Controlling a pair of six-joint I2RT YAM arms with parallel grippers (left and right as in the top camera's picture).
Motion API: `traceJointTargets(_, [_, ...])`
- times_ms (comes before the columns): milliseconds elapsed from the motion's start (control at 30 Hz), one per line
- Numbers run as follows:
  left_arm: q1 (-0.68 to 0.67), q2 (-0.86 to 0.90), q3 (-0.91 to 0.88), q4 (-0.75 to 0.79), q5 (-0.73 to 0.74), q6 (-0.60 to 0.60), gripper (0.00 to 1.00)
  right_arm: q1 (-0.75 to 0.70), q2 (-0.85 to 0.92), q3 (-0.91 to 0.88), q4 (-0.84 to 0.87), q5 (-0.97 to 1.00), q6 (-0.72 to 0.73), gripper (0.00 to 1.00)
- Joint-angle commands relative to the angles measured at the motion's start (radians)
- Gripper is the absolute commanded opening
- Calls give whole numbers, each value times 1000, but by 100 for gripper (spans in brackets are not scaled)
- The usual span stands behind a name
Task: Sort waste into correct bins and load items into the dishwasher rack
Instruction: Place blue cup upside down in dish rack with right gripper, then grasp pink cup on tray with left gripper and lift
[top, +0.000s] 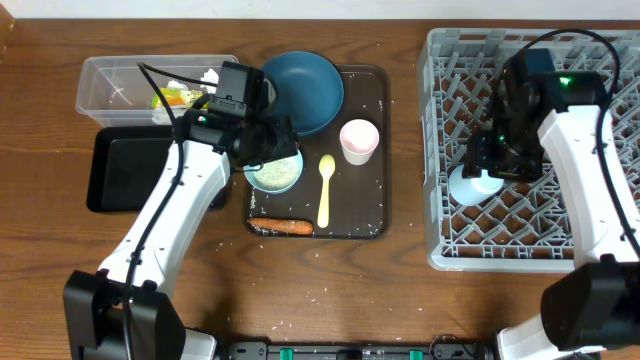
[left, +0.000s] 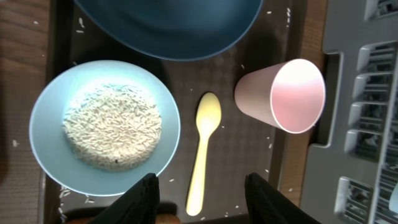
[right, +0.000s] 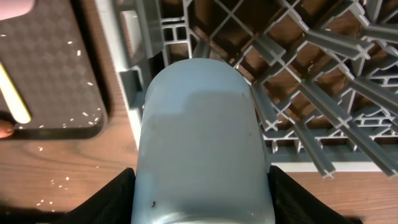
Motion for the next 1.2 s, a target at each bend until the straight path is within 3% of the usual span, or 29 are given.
traceJointTargets(0, [-11,-7,2,-2,-44,24,47,-8,25,-8,11,26,-20,46])
traceJointTargets(267, [-36,-7,2,3,-95,23,48,-8,48,-89,90,18,-12,52])
traceJointTargets(533, [-41,3,2,24,-94,23,48,-8,47,-106,103,14,-12,94])
traceJointTargets(600, [-50,20,2,42,-94,23,49,-8,47,-99,106,-3,-13,99])
traceJointTargets(867, [-123,147,2,223,-95,23,57,-8,24,46,53,-32,-13,99])
traceJointTargets(1167, [-208,317,2,412,-95,22,58,-8,-45,97,61,-31,-21,99])
